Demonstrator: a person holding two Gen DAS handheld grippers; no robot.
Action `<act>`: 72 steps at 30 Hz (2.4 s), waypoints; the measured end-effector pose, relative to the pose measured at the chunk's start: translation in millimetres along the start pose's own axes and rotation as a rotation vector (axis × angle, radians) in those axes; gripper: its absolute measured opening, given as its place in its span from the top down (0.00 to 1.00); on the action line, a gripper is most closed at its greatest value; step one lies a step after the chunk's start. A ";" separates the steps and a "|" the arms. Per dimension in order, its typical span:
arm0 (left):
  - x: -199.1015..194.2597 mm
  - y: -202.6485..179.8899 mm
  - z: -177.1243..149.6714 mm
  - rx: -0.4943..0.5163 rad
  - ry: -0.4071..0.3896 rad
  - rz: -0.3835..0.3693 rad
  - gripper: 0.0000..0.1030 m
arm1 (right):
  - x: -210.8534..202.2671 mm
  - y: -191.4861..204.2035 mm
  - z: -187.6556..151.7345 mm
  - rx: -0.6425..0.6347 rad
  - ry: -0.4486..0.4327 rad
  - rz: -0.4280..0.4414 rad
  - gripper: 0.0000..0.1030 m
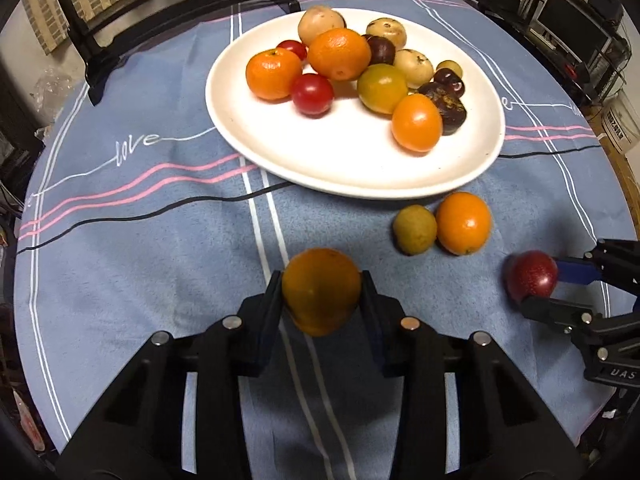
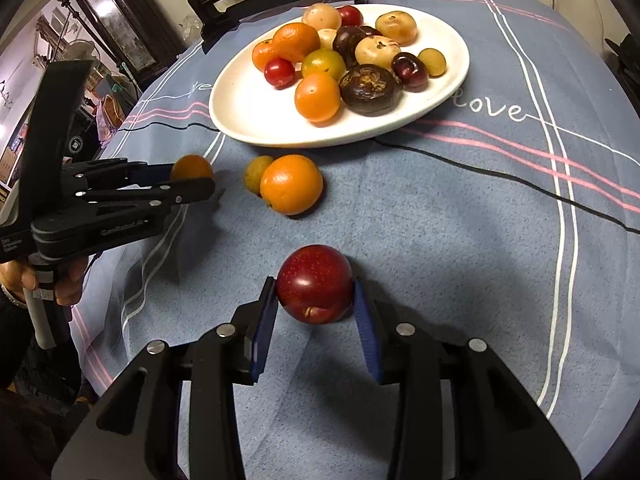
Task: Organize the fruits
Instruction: 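Grasp an orange with the left tool while the right tool grasps a red apple, then carry the orange and red apple onto the plate and open both tools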
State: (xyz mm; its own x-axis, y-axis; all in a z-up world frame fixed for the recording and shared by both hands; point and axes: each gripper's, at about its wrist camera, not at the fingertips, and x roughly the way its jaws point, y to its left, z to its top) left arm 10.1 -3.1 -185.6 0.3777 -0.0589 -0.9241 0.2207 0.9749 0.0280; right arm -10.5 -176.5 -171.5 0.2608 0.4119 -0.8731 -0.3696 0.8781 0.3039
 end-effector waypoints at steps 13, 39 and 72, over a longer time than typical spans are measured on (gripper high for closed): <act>-30.8 -15.6 -16.4 0.003 -0.036 0.015 0.63 | -11.4 11.0 -11.1 -0.018 -0.028 -0.005 0.63; -31.7 -19.7 -27.7 0.008 -0.003 0.010 0.63 | -6.5 26.9 -33.9 -0.036 0.007 0.028 0.63; -71.0 3.5 108.0 -0.027 -0.204 0.028 0.63 | -87.8 16.3 133.1 -0.127 -0.312 -0.003 0.63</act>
State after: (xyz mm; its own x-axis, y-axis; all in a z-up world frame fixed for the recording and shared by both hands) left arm 81.1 -18.7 -78.7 0.5582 -0.0717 -0.8266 0.1843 0.9821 0.0393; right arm 79.4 -166.0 -39.2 0.5151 0.4810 -0.7095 -0.4712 0.8503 0.2344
